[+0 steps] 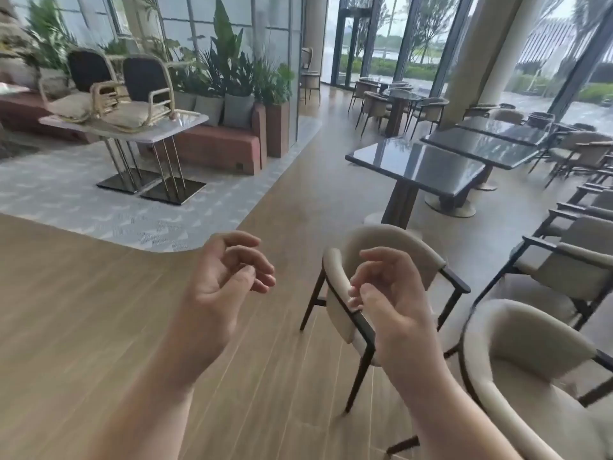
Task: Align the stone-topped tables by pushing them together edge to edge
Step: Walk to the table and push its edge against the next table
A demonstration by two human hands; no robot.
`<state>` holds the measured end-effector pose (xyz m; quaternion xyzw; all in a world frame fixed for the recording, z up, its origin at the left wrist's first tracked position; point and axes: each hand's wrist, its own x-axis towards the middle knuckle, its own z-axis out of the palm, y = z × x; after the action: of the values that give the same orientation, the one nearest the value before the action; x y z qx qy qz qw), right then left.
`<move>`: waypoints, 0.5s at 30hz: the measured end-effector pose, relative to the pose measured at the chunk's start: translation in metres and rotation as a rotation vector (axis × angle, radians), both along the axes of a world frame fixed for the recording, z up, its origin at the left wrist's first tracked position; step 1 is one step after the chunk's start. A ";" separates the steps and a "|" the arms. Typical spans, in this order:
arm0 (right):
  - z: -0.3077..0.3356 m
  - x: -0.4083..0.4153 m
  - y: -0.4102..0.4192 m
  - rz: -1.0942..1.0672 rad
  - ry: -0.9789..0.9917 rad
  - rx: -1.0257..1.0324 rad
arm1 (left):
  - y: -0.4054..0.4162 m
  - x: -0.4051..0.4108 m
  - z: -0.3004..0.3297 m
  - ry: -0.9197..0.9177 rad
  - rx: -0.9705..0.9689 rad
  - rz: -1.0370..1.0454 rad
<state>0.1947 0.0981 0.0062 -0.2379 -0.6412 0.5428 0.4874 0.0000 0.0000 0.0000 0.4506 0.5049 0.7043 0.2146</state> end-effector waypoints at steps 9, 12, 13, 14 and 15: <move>-0.035 -0.061 0.077 0.021 -0.099 -0.067 | 0.067 -0.075 -0.045 -0.086 -0.097 0.002; -0.048 -0.082 0.121 0.020 -0.125 -0.068 | 0.107 -0.100 -0.055 -0.064 -0.147 0.000; -0.053 -0.090 0.138 0.023 -0.124 -0.077 | 0.121 -0.107 -0.059 -0.053 -0.162 0.001; -0.056 -0.098 0.156 0.027 -0.118 -0.086 | 0.137 -0.115 -0.062 -0.043 -0.172 0.006; -0.059 -0.107 0.175 0.032 -0.113 -0.090 | 0.154 -0.124 -0.065 -0.037 -0.174 0.014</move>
<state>0.0882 0.2732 -0.0530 -0.2794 -0.6463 0.5648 0.4304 -0.1237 0.1537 -0.0646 0.4137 0.5634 0.6673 0.2571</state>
